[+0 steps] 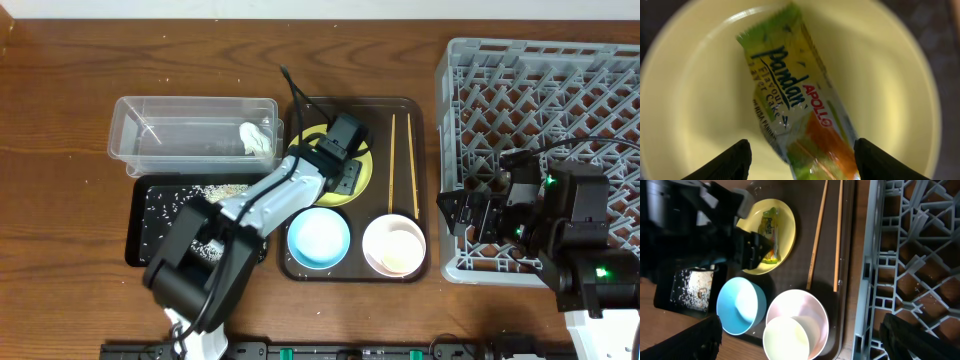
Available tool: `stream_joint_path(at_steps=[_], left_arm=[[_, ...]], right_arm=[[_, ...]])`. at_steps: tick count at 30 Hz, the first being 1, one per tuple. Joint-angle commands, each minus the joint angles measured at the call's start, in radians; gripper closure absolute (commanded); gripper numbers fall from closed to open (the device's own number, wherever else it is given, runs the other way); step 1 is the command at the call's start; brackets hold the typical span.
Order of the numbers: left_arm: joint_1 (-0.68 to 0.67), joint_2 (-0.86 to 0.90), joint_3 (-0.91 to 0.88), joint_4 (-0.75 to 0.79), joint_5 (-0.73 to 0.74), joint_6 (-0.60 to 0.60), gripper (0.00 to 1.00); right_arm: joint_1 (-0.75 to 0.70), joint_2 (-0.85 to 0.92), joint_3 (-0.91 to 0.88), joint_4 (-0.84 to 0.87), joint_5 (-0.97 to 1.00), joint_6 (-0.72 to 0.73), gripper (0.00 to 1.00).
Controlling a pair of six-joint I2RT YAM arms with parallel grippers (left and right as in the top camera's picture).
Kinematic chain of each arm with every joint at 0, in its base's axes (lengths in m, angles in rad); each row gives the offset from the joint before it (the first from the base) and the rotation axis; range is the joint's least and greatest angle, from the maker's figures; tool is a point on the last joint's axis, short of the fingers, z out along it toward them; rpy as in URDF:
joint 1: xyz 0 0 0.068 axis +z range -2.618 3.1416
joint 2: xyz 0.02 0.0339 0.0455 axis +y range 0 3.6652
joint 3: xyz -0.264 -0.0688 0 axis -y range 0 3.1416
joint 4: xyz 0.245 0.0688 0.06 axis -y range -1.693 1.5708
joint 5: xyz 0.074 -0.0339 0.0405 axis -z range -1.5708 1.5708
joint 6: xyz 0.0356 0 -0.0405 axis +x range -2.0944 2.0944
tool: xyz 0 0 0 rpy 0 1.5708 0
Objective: Sort waste into correct bins and load items into the dishwasher rack
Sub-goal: 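Reach the left gripper to the green snack wrapper and pinch it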
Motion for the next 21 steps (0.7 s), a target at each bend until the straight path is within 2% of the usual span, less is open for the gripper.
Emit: stream_joint_path(at_steps=[1, 3, 6, 7, 9, 10, 11, 12, 21], left_arm=[[0.003, 0.02, -0.005, 0.008, -0.025, -0.008, 0.31], [0.003, 0.032, -0.005, 0.007, -0.021, -0.015, 0.35], [0.003, 0.044, -0.006, 0.004, 0.034, -0.031, 0.48], [0.003, 0.044, -0.005, 0.003, 0.054, -0.034, 0.55], [0.004, 0.03, 0.0, -0.007, 0.057, -0.034, 0.78], [0.008, 0.015, 0.007, -0.011, 0.057, -0.034, 0.81], [0.011, 0.001, 0.013, -0.016, 0.058, -0.034, 0.9], [0.014, -0.025, 0.025, -0.031, 0.057, -0.038, 0.94], [0.116, -0.361, 0.062, -0.144, -0.031, -0.056, 0.94]], right_arm=[[-0.004, -0.003, 0.017, -0.001, -0.002, -0.013, 0.01], [-0.004, -0.003, 0.017, -0.001, -0.002, -0.013, 0.01], [-0.004, -0.004, 0.017, -0.001, -0.002, -0.013, 0.01], [-0.004, -0.004, 0.017, 0.0, -0.002, -0.013, 0.01], [-0.004, -0.004, 0.017, -0.002, -0.002, -0.013, 0.01], [-0.004, -0.004, 0.017, -0.002, -0.002, -0.013, 0.01], [-0.004, -0.004, 0.017, -0.004, -0.002, -0.014, 0.01], [-0.004, -0.004, 0.017, -0.005, -0.002, -0.014, 0.01], [-0.004, -0.004, 0.017, -0.013, -0.002, -0.013, 0.01]])
